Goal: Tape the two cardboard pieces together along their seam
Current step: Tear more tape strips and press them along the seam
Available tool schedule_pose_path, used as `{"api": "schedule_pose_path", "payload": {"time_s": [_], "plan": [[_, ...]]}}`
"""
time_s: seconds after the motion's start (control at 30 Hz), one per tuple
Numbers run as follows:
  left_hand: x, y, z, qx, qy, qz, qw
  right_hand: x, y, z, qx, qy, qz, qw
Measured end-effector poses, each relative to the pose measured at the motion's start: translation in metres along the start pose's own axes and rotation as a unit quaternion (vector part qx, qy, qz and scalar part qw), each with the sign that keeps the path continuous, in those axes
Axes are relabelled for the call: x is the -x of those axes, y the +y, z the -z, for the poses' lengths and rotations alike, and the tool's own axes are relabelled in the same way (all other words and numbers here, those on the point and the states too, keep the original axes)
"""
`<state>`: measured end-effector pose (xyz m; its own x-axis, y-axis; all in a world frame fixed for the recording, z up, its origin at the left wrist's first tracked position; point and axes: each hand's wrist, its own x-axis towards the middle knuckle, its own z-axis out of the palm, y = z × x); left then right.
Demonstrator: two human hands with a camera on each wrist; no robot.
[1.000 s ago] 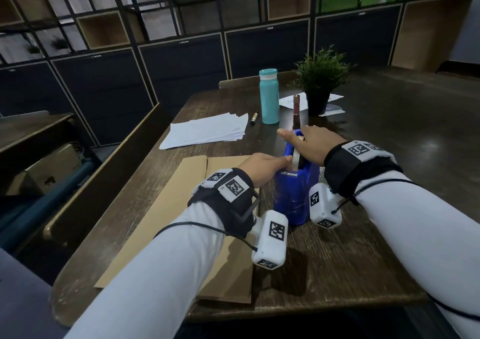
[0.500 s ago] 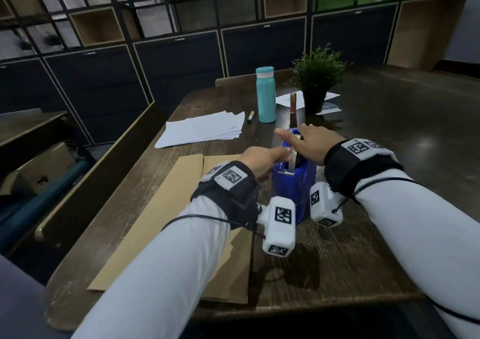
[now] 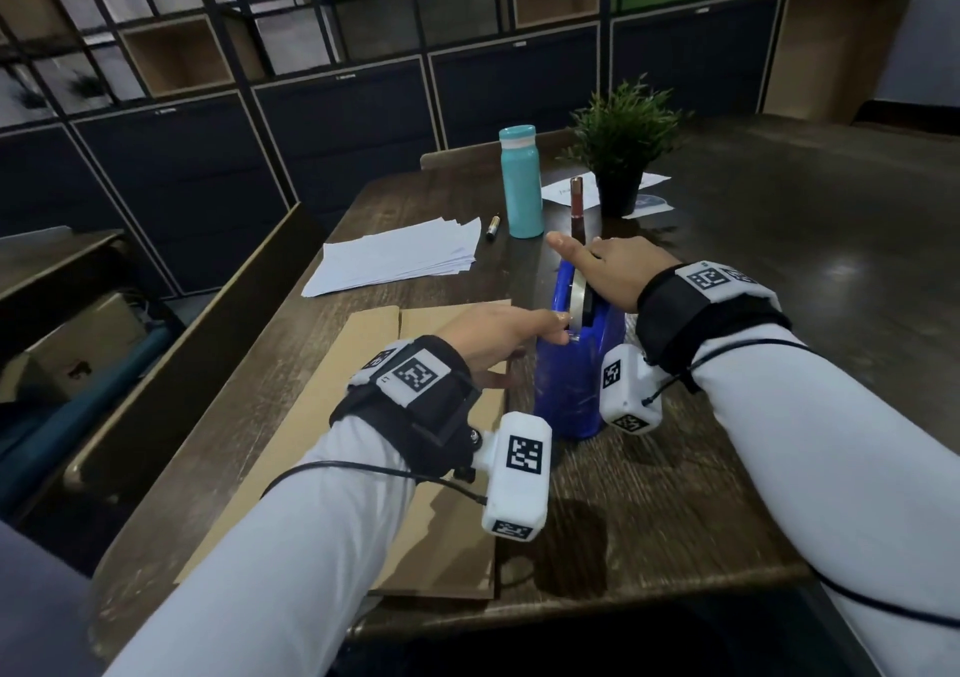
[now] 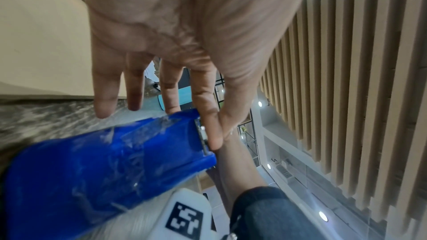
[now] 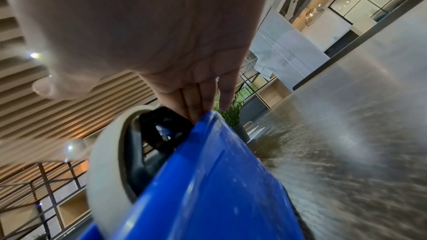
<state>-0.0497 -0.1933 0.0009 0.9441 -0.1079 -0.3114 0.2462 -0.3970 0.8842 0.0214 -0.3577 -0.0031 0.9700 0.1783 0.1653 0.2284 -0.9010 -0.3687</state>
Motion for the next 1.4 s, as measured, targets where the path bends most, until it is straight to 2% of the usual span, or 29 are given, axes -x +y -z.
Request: {"api": "schedule_pose_path", "payload": {"time_s": [0.23,0.53,0.77,0.97,1.1,1.23,1.4], "plan": [[0.005,-0.010,-0.005,0.023,-0.027,-0.005,0.999,-0.001,-0.003,0.000,0.013,-0.011,0.000,1.000],[0.011,-0.019,-0.014,0.027,-0.011,-0.052,0.998,0.000,-0.003,0.000,0.026,-0.010,-0.006,1.000],[0.011,-0.020,-0.011,-0.034,-0.004,-0.092,0.995,-0.001,-0.006,0.000,0.052,-0.022,-0.022,0.998],[0.016,-0.021,-0.009,-0.117,-0.038,-0.137,0.983,0.002,-0.007,0.002,0.059,-0.028,-0.043,0.997],[0.019,-0.019,0.003,-0.148,-0.051,-0.139,0.978,0.007,-0.012,0.005,0.046,-0.041,-0.060,0.996],[0.021,-0.024,0.025,-0.127,-0.027,-0.125,0.984,0.018,-0.023,0.011,0.030,-0.072,-0.063,0.995],[0.024,-0.038,0.061,-0.081,0.044,-0.130,0.987,0.032,-0.050,0.024,0.040,0.020,0.022,0.999]]}}
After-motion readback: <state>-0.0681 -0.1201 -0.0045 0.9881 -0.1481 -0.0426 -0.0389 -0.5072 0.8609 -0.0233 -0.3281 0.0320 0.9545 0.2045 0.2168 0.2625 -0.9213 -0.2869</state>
